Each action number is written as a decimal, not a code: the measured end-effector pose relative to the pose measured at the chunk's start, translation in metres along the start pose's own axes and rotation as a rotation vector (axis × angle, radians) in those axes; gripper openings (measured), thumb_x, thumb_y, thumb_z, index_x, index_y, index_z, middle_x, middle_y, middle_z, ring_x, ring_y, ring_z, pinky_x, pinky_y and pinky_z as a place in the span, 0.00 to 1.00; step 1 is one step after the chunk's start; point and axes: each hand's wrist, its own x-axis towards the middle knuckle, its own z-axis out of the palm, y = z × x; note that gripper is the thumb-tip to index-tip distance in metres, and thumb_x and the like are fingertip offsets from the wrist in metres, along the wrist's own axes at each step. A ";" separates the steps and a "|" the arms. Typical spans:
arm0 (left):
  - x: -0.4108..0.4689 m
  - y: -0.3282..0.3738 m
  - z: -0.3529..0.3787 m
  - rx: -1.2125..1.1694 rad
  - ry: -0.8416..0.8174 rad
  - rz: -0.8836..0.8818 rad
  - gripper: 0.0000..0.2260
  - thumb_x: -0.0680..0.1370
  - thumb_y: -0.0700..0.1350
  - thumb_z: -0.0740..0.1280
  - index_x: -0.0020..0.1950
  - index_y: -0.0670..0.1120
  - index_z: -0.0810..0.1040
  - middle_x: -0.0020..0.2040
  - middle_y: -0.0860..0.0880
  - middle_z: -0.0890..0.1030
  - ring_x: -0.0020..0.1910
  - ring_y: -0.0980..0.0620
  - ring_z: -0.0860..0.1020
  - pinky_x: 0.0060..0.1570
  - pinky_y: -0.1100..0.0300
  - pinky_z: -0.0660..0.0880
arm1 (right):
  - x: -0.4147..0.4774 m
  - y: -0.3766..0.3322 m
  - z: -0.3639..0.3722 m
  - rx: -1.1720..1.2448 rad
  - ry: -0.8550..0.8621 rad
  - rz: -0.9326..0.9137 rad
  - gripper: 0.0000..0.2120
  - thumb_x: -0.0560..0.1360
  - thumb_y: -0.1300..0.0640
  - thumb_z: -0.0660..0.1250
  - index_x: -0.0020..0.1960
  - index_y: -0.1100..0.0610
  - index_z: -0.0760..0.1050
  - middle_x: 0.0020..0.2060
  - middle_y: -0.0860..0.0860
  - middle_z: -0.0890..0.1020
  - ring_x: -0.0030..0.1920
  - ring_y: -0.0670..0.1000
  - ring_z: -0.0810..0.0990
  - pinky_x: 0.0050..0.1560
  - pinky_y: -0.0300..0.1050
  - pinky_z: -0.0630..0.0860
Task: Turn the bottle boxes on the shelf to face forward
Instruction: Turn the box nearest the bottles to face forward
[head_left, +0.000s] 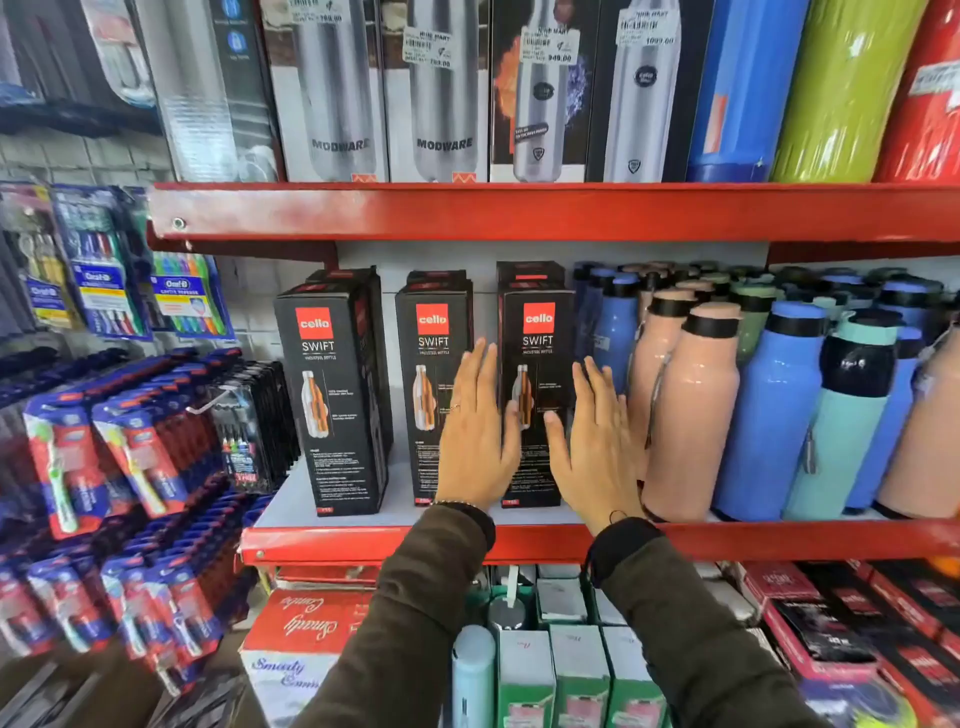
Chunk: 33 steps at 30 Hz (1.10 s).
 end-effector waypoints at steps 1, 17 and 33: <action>-0.002 0.000 0.003 -0.068 -0.006 -0.064 0.28 0.85 0.45 0.56 0.83 0.46 0.51 0.84 0.50 0.52 0.83 0.58 0.49 0.78 0.70 0.49 | -0.001 0.001 0.002 0.024 -0.018 0.034 0.29 0.83 0.50 0.56 0.80 0.58 0.51 0.80 0.54 0.56 0.81 0.54 0.50 0.78 0.59 0.54; -0.014 -0.013 0.046 -0.317 -0.055 -0.581 0.18 0.84 0.44 0.60 0.74 0.44 0.72 0.63 0.44 0.82 0.63 0.45 0.81 0.59 0.58 0.74 | -0.008 0.035 0.049 0.505 -0.181 0.282 0.22 0.81 0.62 0.60 0.75 0.54 0.65 0.68 0.54 0.76 0.68 0.53 0.74 0.69 0.54 0.71; -0.015 0.008 0.039 -0.671 0.144 -0.661 0.16 0.81 0.58 0.61 0.60 0.55 0.85 0.53 0.60 0.87 0.54 0.62 0.84 0.56 0.52 0.83 | -0.002 0.034 0.027 0.583 -0.081 0.301 0.42 0.59 0.36 0.80 0.67 0.44 0.67 0.60 0.44 0.81 0.61 0.44 0.80 0.62 0.47 0.78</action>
